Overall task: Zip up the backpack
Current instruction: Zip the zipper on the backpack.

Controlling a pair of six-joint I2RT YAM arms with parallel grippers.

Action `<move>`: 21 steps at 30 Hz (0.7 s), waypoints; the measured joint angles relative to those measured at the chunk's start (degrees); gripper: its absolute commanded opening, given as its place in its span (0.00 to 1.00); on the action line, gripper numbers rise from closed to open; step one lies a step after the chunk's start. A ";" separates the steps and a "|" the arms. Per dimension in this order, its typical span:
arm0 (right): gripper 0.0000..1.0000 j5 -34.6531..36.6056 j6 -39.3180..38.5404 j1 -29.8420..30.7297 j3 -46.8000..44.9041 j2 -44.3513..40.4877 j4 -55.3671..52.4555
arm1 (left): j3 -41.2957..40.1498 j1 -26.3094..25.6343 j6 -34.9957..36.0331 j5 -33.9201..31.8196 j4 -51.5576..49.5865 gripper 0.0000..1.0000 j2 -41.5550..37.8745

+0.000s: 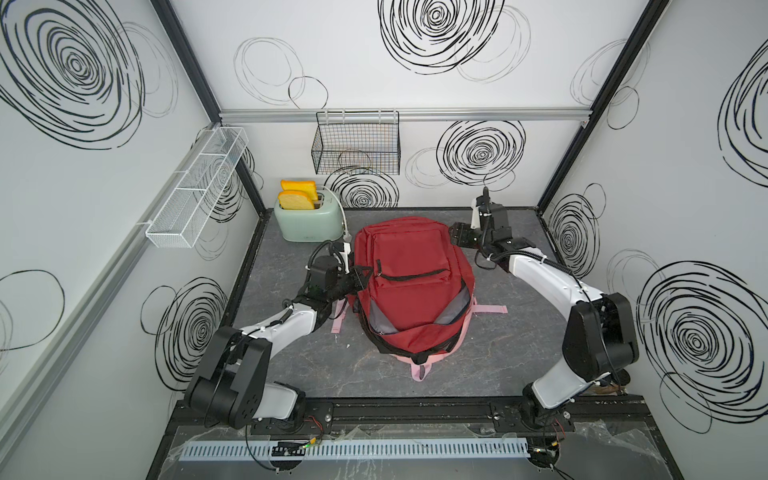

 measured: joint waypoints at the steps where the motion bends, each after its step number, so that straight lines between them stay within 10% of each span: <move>1: 0.71 -0.46 -0.42 1.31 0.96 -0.35 0.11 | -0.09 0.00 -0.11 0.00 0.13 0.00 -0.02; 21: 0.55 -22.62 1.97 17.27 6.40 15.93 4.48 | -1.11 0.13 -1.84 0.70 2.89 0.00 -0.07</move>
